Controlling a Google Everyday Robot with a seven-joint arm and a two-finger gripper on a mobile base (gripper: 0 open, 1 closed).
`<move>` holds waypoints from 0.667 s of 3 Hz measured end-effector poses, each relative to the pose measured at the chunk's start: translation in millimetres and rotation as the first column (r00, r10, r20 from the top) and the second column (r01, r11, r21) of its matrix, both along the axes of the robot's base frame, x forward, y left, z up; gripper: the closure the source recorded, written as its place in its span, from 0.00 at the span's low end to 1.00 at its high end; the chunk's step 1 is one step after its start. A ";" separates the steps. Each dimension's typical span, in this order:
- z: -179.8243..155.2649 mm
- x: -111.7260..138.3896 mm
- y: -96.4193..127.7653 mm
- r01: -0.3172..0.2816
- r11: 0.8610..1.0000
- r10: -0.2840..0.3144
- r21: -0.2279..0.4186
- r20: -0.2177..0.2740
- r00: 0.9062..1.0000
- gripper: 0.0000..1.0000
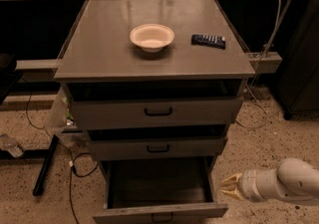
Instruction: Close bottom drawer
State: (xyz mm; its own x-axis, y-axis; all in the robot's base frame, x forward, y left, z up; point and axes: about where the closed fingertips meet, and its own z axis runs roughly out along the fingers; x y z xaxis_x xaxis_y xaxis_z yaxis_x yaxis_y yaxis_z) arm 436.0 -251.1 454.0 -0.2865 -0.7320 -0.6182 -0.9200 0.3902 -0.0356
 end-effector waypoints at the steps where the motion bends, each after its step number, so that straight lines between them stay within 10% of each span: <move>1: -12.8 4.6 -0.5 0.006 1.000 -0.006 -0.015 -0.014 1.000 1.00; 2: -87.9 10.1 -6.3 0.045 0.998 -0.047 -0.035 -0.060 0.997 1.00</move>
Offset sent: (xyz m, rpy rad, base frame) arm 0.0028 -0.0058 -0.2126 -0.0211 0.1668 -0.1046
